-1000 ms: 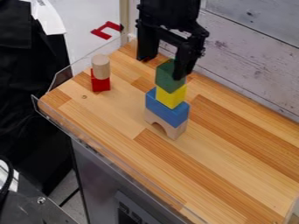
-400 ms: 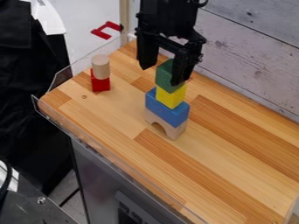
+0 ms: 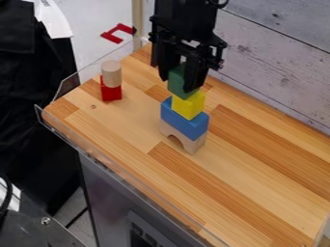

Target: Remove the green cube from the yellow cube and put it on the left

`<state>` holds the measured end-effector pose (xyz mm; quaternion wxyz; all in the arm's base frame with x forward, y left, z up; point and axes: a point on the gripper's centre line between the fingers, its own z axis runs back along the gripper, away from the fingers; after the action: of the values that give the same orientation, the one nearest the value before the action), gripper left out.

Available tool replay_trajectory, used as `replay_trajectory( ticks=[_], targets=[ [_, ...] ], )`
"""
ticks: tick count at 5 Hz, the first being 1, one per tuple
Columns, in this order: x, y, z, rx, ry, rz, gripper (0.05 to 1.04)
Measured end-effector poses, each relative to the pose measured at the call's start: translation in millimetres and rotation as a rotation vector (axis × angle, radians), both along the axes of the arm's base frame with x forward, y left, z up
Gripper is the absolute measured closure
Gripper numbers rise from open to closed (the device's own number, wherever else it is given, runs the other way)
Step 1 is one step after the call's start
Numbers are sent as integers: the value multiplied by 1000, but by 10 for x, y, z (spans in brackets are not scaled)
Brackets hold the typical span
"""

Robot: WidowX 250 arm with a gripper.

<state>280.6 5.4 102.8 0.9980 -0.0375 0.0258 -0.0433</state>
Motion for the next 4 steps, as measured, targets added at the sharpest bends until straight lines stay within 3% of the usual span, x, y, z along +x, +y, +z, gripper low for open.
replay_trajectory(
  ticks=[1,3,4],
  targets=[
    [-16,140,19,1,11,44,539],
    [-21,635,129,11,-39,184,539],
    [-21,773,24,15,-33,207,539]
  ],
)
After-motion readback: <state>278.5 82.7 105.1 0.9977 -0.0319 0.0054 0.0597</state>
